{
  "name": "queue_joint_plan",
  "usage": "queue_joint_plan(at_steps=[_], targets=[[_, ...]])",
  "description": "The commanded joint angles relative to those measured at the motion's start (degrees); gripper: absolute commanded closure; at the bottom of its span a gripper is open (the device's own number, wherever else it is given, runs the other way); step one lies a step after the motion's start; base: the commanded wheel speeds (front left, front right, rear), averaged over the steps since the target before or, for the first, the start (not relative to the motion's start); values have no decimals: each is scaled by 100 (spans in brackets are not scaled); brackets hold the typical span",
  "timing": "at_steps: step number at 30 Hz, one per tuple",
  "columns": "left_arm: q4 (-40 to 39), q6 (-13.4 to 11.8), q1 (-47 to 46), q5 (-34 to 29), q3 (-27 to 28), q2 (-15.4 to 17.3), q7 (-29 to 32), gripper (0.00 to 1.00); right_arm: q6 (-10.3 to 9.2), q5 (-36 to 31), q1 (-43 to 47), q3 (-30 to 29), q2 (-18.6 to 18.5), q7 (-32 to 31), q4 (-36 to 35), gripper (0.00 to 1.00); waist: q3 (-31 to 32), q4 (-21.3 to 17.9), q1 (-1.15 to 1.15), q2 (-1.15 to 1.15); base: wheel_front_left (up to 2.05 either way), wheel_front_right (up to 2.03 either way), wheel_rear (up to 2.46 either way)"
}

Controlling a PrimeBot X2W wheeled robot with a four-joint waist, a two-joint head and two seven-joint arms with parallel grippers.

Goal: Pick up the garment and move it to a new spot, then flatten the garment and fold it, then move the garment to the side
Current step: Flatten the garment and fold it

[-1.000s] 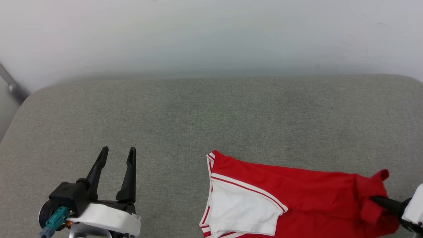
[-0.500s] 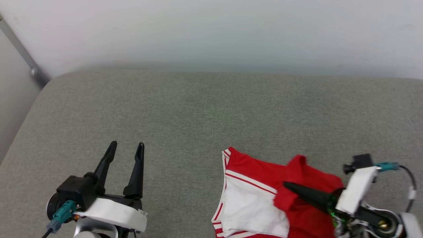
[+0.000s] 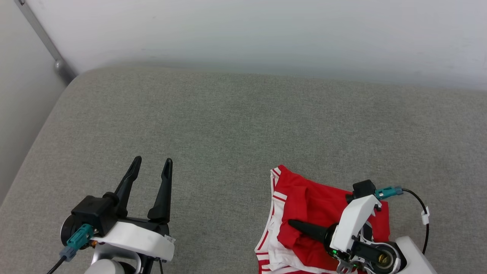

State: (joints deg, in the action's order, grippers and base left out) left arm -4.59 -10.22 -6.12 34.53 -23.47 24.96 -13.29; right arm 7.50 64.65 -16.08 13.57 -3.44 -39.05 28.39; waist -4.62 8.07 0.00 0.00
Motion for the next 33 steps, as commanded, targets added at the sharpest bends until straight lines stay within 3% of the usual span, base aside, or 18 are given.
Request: queue_joint_plan(at_steps=[1, 2, 3, 11, 15, 22, 26, 33], targets=[[19, 20, -23, 2, 14, -9, -19, 0, -2, -53, -93, 2, -24, 85, 64, 81, -15, 3, 0, 0, 0, 0, 0], [30, 16, -20, 7, 22, -11, -30, 0, -2, -95, -104, 7, -15, 135, 121, 12, -21, -1, 0, 0, 0, 0, 0], [43, 19, -11, 12, 26, -14, -38, 0, -2, -151, -129, 40, -9, 163, 156, 0, -25, -10, 0, 0, 0, 0, 0], [111, -4, 45, 19, 43, 51, -21, 0, -3, -448, -203, 282, -236, 435, -384, 0, 94, -165, 0, 0, 0, 0, 0], [118, -32, 92, 28, 66, 89, -19, 0, -3, -890, 59, 280, -679, 954, -966, 0, 202, -230, 0, 0, 0, 0, 0], [134, -168, 324, 87, 165, 128, -41, 0, -3, -2105, 810, -527, -1359, 2014, -1508, 0, 436, -433, 0, 0, 0, 0, 0], [140, -238, 488, 142, 244, 156, -60, 0, -3, -3002, 1246, -1231, -1443, 2457, -1833, 0, 510, -549, 0, 0, 0, 0, 0], [269, -262, 602, 148, 362, 205, -97, 0, -3, -4534, 1806, -2073, -950, 3201, -2973, 0, 562, -677, 0, 0, 0, 0, 0]])
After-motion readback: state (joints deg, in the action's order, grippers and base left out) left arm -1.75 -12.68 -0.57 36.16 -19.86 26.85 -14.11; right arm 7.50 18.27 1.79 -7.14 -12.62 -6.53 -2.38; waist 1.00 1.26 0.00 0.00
